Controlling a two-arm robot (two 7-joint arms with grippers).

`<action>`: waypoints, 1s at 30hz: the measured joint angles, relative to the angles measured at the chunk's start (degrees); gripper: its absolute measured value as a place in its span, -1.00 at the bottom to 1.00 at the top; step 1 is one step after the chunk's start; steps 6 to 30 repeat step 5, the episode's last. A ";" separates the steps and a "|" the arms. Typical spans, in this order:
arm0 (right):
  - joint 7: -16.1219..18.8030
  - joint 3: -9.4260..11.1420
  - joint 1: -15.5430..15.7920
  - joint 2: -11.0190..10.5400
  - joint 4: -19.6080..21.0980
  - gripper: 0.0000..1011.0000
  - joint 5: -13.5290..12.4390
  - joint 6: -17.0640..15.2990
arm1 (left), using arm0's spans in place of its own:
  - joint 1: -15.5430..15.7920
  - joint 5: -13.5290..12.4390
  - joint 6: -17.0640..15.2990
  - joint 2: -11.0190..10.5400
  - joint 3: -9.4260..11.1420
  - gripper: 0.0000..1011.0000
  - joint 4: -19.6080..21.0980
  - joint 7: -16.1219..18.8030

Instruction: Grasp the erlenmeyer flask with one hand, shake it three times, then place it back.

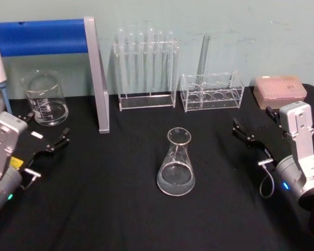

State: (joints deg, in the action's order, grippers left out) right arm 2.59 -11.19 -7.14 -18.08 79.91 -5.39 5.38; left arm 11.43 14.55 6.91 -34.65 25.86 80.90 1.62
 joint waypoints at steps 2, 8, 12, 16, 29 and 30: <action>0.00 0.00 0.00 0.00 0.00 0.98 0.00 0.00 | 0.00 0.00 0.00 0.00 0.00 0.98 0.00 0.00; 0.00 0.00 0.00 0.00 0.00 0.98 0.00 0.00 | 0.00 0.00 0.00 0.00 0.00 0.98 0.00 0.00; 0.00 0.00 0.00 0.00 0.00 0.98 0.00 0.00 | 0.00 0.00 0.00 0.00 0.00 0.98 0.00 0.00; 0.00 0.00 0.00 0.00 0.00 0.98 0.00 0.00 | 0.00 0.00 0.00 0.00 0.00 0.98 0.00 0.00; 0.00 0.00 0.00 0.00 0.00 0.98 0.00 0.00 | 0.00 0.00 0.00 0.00 0.00 0.98 0.00 0.00; 0.00 0.00 0.00 0.00 0.00 0.98 0.00 0.00 | 0.00 0.00 0.00 0.00 0.00 0.98 0.00 0.00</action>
